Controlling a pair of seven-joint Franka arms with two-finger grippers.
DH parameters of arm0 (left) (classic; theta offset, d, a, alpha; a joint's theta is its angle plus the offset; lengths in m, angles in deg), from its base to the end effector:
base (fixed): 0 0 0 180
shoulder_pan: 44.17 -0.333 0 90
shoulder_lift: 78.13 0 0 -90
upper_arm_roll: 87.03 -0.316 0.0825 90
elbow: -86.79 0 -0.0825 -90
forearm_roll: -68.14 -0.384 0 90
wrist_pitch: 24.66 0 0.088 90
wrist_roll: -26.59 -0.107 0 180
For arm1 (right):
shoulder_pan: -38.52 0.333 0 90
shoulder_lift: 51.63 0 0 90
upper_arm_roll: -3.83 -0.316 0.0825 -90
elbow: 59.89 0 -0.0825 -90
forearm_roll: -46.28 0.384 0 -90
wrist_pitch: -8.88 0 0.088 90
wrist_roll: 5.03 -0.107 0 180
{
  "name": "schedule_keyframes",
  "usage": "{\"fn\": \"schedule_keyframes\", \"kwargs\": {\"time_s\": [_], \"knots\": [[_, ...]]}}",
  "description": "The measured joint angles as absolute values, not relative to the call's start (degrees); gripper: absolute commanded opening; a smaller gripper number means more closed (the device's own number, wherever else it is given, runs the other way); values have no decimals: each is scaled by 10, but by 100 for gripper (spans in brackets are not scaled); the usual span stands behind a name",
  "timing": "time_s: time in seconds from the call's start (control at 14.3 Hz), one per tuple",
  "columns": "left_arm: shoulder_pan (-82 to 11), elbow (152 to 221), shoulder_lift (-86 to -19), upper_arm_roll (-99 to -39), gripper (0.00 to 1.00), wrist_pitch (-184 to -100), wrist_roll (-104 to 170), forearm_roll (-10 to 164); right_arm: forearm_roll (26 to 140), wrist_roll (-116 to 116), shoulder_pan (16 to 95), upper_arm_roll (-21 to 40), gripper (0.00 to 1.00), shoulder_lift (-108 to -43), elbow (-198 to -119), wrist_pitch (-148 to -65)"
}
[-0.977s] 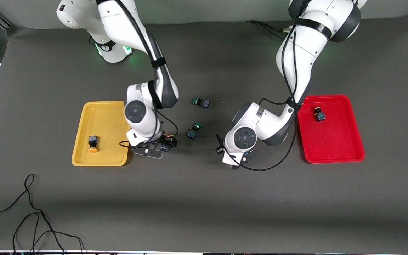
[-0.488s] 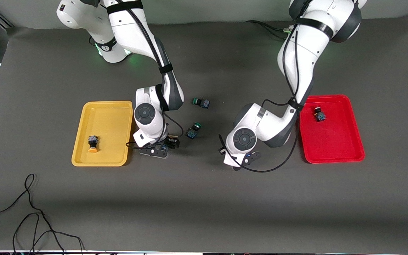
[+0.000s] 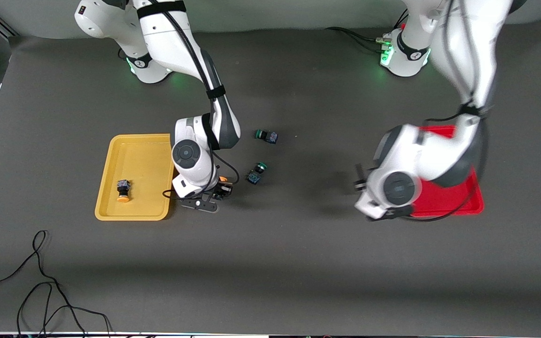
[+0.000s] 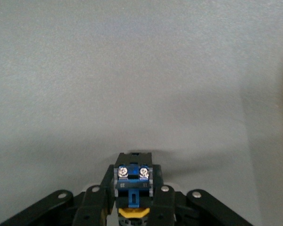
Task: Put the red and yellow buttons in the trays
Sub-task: 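Lower the yellow button into the yellow tray while the left places red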
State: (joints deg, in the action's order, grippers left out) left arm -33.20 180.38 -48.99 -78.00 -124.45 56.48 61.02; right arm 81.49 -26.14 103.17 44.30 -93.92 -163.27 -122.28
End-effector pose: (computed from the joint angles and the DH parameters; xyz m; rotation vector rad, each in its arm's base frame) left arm 0.6022 -0.1966 0.3009 -2.8940 -0.1905 0.5000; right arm 0.5677 0.3060 0.2089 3.1043 -0.3845 -0.0186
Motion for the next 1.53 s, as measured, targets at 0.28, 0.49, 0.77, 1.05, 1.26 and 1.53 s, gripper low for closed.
{"fn": "schedule_keyframes", "kwargs": {"time_s": [0.28, 0.49, 0.77, 1.05, 1.26, 1.53], "knots": [[-456, 1959, -538, -784, 0, -1416, 402, 517, 815, -142, 1028, 536, 8, -877, -1604, -1076], [-524, 2029, -527, -785, 0, -1538, 349, 478, 810, 2, 1017, 608, 8, -855, -1609, -1018], [-541, 2068, -523, -784, 35, -1586, 345, 464, 795, 111, 983, 642, 8, -858, -1652, -1026], [-544, 2070, -528, -784, 99, -1578, 345, 463, 813, 129, 970, 607, 8, -867, -1732, -1134], [-544, 2068, -567, -781, 99, -1543, 345, 463, 839, 129, 976, 585, 49, -895, -1751, -1161], [-543, 2065, -684, -771, 99, -1467, 345, 516, 847, 128, 976, 587, 100, -907, -1749, -1161]]}}
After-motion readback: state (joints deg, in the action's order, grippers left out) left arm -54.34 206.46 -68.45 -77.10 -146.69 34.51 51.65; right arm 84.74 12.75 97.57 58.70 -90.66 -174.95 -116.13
